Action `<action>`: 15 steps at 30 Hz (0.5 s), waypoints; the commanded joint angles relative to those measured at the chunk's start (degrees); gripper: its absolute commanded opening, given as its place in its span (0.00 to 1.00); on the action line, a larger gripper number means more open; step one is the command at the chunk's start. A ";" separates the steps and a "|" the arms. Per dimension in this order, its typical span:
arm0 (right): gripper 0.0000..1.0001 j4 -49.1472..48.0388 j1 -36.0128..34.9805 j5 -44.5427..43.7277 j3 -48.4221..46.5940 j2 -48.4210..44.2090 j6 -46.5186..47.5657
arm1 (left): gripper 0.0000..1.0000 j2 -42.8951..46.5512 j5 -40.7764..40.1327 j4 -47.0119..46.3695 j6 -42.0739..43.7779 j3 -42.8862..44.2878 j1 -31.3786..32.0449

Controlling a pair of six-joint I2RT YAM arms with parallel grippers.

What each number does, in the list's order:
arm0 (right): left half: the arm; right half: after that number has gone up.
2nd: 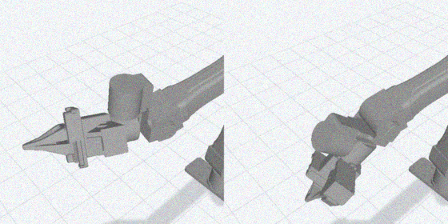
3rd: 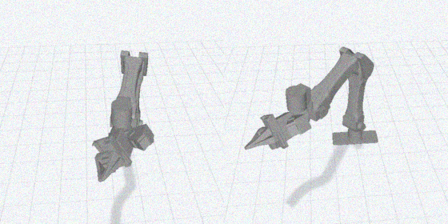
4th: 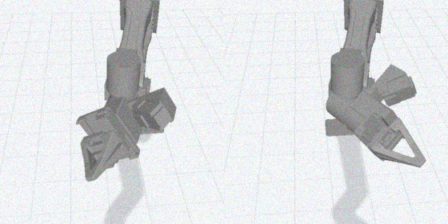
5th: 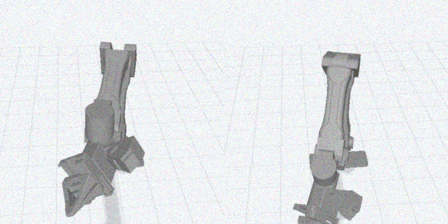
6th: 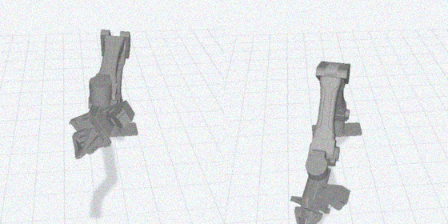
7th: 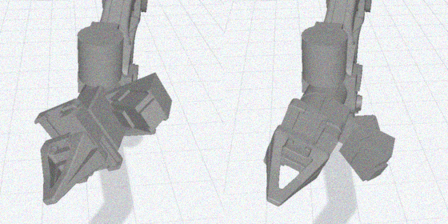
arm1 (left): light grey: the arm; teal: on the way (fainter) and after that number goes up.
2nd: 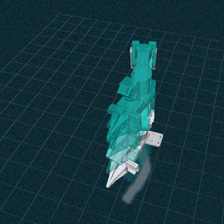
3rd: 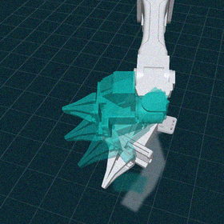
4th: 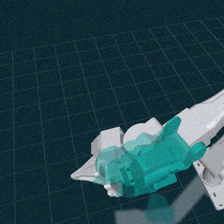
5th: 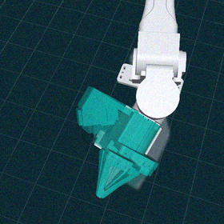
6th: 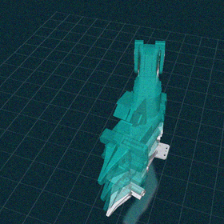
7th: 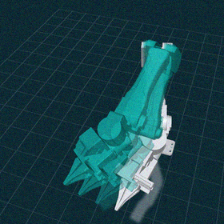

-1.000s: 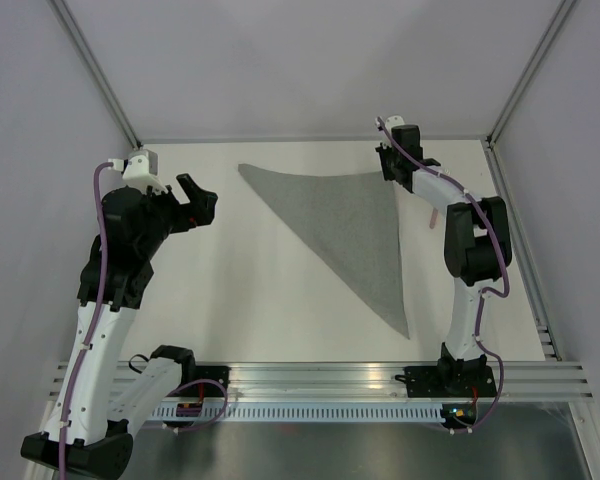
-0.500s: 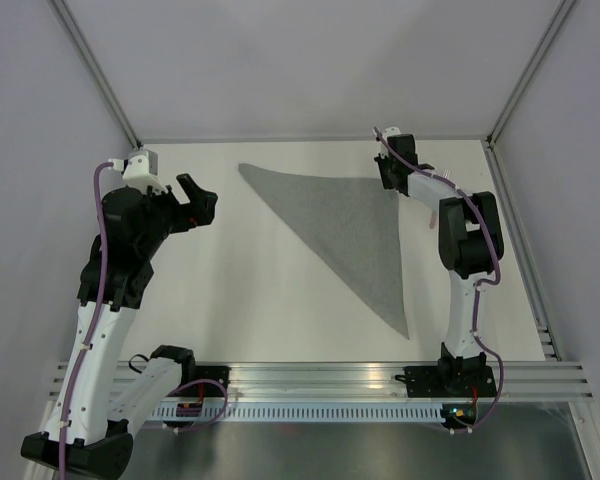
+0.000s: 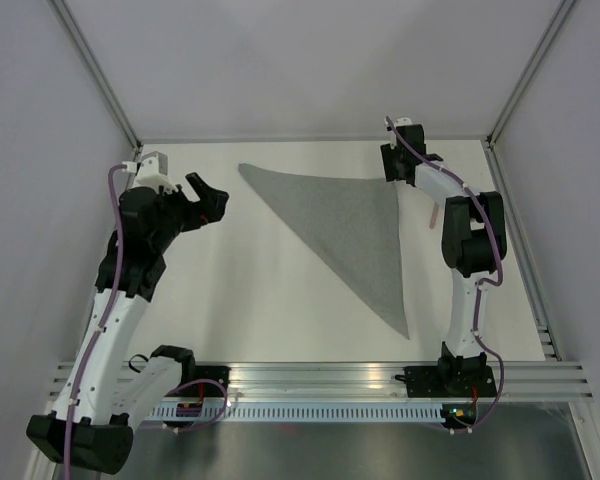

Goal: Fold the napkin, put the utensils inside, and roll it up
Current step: Fold the napkin, then grab a utensil with the right arm

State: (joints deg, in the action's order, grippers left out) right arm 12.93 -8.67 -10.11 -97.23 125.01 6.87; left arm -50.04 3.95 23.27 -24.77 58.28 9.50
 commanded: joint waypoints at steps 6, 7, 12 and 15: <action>0.66 8.69 6.82 2.19 -0.15 -3.46 -4.15 | 1.00 -6.56 6.07 -14.30 -7.92 -6.07 0.17; 0.66 9.04 7.60 2.46 -0.67 -2.59 -4.32 | 1.00 -7.43 6.34 -15.35 -8.01 -6.25 0.17; 0.66 11.59 8.31 1.68 -3.57 0.32 -5.38 | 1.00 -8.32 7.30 -17.64 -8.10 -8.18 0.17; 0.58 13.00 8.23 -0.70 -3.67 1.29 -9.22 | 1.00 -8.67 7.57 -18.26 -7.92 -8.89 0.17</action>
State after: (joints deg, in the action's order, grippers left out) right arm 22.09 0.47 -8.47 -98.74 125.21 2.07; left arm -58.50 9.63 9.67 -30.44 50.15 9.50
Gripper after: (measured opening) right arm 0.610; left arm 0.994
